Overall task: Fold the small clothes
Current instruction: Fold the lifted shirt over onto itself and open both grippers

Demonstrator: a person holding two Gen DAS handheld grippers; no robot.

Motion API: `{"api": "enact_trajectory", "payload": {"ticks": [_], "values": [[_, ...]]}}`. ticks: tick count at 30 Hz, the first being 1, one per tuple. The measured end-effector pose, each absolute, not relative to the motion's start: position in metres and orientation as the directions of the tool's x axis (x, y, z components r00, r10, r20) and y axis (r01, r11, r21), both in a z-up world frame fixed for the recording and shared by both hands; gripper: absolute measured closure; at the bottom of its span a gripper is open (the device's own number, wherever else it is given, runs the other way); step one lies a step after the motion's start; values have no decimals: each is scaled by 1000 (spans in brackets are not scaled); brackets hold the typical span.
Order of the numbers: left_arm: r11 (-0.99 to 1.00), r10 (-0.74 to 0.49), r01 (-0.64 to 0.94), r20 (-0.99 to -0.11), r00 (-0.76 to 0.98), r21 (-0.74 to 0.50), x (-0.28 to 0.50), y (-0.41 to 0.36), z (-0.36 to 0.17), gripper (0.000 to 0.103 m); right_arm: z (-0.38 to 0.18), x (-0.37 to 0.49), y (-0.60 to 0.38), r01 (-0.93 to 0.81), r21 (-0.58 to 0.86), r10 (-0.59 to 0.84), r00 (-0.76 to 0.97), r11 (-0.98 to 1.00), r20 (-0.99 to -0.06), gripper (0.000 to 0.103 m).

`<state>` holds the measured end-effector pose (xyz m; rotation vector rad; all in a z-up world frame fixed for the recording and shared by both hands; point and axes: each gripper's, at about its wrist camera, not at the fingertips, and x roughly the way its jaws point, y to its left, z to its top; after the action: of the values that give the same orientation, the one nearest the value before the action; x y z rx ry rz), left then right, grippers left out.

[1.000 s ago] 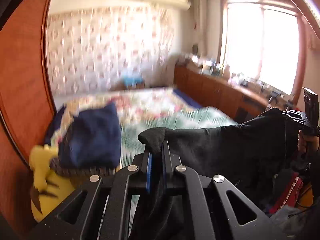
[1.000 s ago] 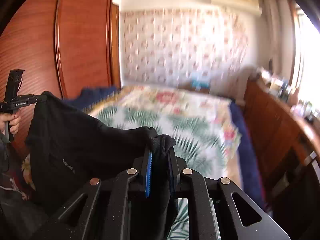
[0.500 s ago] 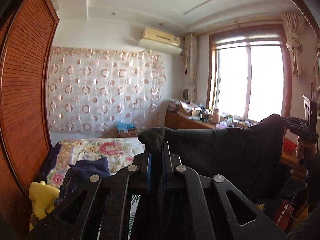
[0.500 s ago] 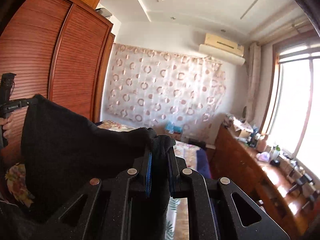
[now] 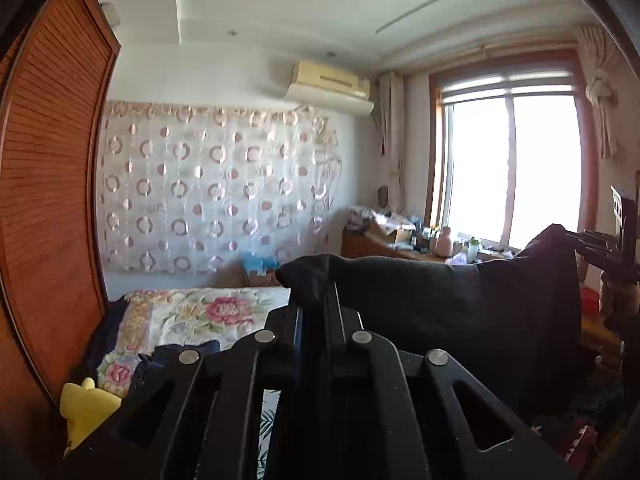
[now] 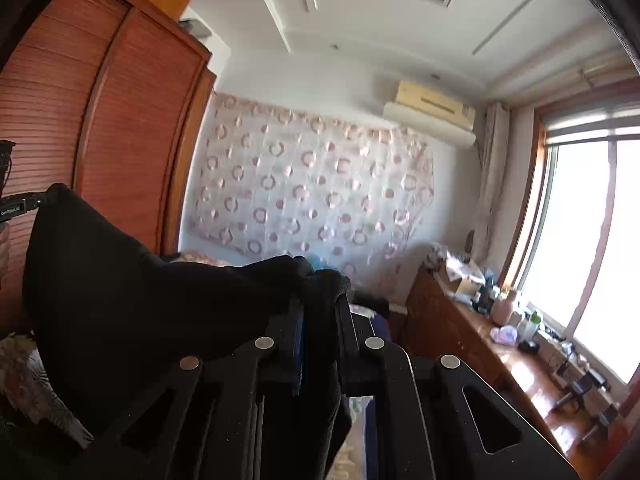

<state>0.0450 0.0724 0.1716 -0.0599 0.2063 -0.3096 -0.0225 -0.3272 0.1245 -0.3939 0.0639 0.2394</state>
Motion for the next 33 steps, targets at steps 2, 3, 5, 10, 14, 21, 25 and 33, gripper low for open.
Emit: {"api": "enact_trajectory", "payload": {"ticks": [2, 3, 5, 10, 14, 21, 25, 33], "values": [[956, -293, 286, -247, 924, -65, 74, 64, 154, 94, 122, 10, -319, -238, -374, 194, 969, 896, -151, 90], [960, -279, 274, -265, 923, -57, 86, 62, 148, 94, 118, 27, -316, -242, -377, 187, 966, 894, -178, 90], [969, -246, 242, -310, 918, -52, 118, 62, 127, 94, 105, 65, -309, -238, -388, 156, 961, 890, -230, 90], [981, -182, 196, -435, 882, -14, 189, 55, 71, 94, 68, 155, -292, -250, -393, 99, 925, 885, -367, 90], [987, -143, 161, -520, 842, -10, 231, 52, 29, 94, 48, 212, -274, -259, -365, 76, 892, 894, -446, 90], [989, -119, 146, -557, 822, 5, 256, 42, -1, 94, 48, 267, -261, -243, -292, 55, 846, 925, -531, 89], [984, -154, 177, -579, 800, -17, 258, 39, 2, 85, 68, 287, -259, -228, -226, 70, 833, 947, -549, 89], [974, -212, 218, -571, 793, -58, 222, 39, 12, 23, 62, 263, -266, -203, -234, 59, 860, 951, -507, 57]]}}
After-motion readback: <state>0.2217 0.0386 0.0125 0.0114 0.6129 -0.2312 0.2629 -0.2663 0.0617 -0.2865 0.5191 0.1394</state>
